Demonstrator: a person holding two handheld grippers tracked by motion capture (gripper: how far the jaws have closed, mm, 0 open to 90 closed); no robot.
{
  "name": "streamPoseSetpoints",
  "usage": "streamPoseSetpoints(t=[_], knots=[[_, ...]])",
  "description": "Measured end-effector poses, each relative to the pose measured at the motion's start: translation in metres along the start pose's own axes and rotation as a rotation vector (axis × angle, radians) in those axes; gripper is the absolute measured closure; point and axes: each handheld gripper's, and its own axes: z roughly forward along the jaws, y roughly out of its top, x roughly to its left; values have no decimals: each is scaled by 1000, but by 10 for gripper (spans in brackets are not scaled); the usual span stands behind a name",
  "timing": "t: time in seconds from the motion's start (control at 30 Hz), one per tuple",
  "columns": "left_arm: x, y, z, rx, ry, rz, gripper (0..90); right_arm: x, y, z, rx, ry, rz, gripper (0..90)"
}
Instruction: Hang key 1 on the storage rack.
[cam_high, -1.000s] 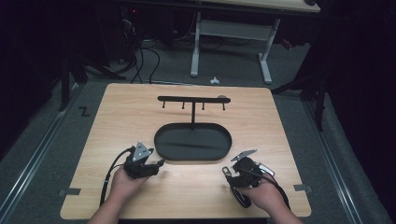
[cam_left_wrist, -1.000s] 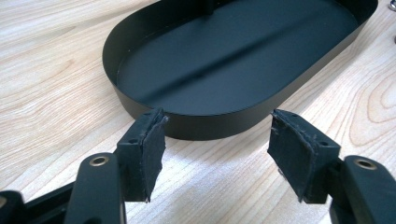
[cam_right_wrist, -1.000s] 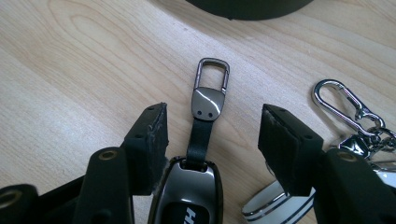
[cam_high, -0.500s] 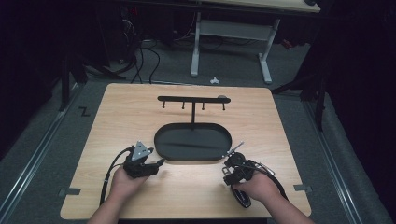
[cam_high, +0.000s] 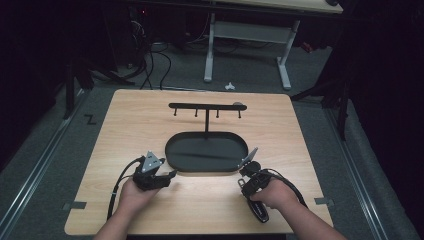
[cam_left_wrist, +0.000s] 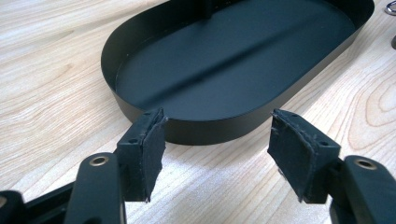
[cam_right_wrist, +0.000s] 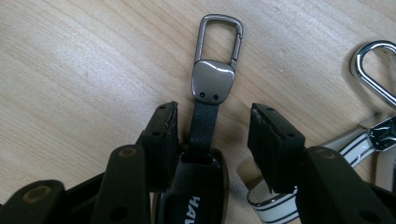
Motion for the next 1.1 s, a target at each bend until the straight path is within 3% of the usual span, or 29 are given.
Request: streamPoseSetpoints(t=[0.2,0.57,0.73,1.0,1.1], knots=[[0,1,0,0,-1,7,367,-1,6,1,51,24,9,626],[-1,1,-1,-5,-4,9,368,2,11,6,89,13,14,723],[-2,2,-1,-3,-7,12,368,8,12,6,102,-21,-25,788],[-2,2,-2,-12,-9,10,368,13,12,6,99,-45,-90,804],[-1,2,-2,-14,-9,9,368,13,11,6,88,-45,-85,806]])
